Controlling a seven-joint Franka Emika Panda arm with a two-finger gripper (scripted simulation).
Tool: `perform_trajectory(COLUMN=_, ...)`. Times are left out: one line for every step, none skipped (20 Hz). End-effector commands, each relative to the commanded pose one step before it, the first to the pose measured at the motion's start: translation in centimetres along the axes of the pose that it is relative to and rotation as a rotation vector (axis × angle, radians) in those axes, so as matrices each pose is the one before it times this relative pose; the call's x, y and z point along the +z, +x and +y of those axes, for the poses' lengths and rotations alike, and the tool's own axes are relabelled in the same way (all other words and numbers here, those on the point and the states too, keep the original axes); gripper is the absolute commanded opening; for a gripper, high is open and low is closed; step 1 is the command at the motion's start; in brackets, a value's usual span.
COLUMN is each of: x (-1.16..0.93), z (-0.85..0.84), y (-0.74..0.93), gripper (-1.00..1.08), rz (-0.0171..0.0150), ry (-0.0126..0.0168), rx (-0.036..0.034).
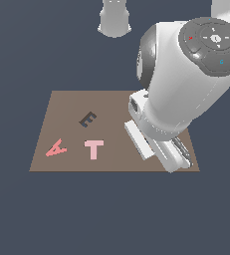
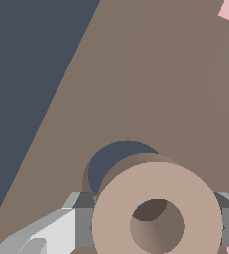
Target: Insert a designated object into the corresponding slot on a board.
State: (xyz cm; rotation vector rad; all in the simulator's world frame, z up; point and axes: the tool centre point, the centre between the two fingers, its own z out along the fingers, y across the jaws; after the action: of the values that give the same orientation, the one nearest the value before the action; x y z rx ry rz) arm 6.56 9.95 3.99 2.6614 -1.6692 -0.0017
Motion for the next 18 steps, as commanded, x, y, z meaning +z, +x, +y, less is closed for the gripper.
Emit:
perform_trajectory(x=-0.057, z=-0.533, y=0.215, gripper=-1.00, rz=0.00011, ry=0.00020, rx=0.03785)
perform_trajectory(x=-0.009, z=-0.160, y=0.061, gripper=-1.00, rz=-0.00001, ry=-0.00005, rx=0.01124)
perform_trajectory(x=-0.007, z=-0.140, y=0.054, gripper=-1.00, rz=-0.00001, ry=-0.00004, rx=0.00986)
perform_trajectory(x=-0.006, z=-0.120, y=0.048, gripper=-1.00, rz=-0.00001, ry=-0.00004, rx=0.00849)
perform_trajectory(x=-0.005, z=-0.100, y=0.041, gripper=-1.00, rz=-0.00001, ry=-0.00003, rx=0.00708)
perform_trajectory(x=-0.004, z=-0.080, y=0.036, gripper=-1.00, rz=-0.00001, ry=-0.00003, rx=0.00569)
perform_trajectory(x=-0.003, z=-0.060, y=0.030, gripper=-1.00, rz=0.00000, ry=-0.00002, rx=0.00431)
perform_trajectory(x=-0.002, z=-0.041, y=0.020, gripper=-1.00, rz=0.00000, ry=-0.00002, rx=0.00285)
perform_trajectory(x=0.000, z=-0.020, y=0.020, gripper=-1.00, rz=0.00000, ry=-0.00001, rx=0.00154)
perform_trajectory(x=0.000, z=-0.002, y=0.005, gripper=-1.00, rz=0.00000, ry=0.00000, rx=0.00000)
perform_trajectory(x=0.003, z=0.021, y=0.012, gripper=-1.00, rz=0.00000, ry=-0.00001, rx=-0.00120)
perform_trajectory(x=0.003, z=0.036, y=-0.001, gripper=-1.00, rz=0.00000, ry=0.00000, rx=-0.00249)
perform_trajectory(x=0.002, z=0.027, y=-0.002, gripper=-1.00, rz=0.00000, ry=0.00000, rx=-0.00183)
perform_trajectory(x=0.001, z=0.009, y=-0.003, gripper=-1.00, rz=0.00000, ry=0.00000, rx=-0.00069)
perform_trajectory(x=0.027, z=-0.002, y=-0.004, gripper=-1.00, rz=-0.00007, ry=-0.00050, rx=0.00137)
perform_trajectory(x=0.057, z=0.003, y=0.006, gripper=-1.00, rz=0.00000, ry=0.00000, rx=0.00000)
perform_trajectory(x=0.170, z=0.010, y=0.017, gripper=-1.00, rz=0.00000, ry=0.00000, rx=0.00000)
perform_trajectory(x=0.262, z=0.010, y=-0.011, gripper=-1.00, rz=-0.00015, ry=0.00035, rx=-0.00058)
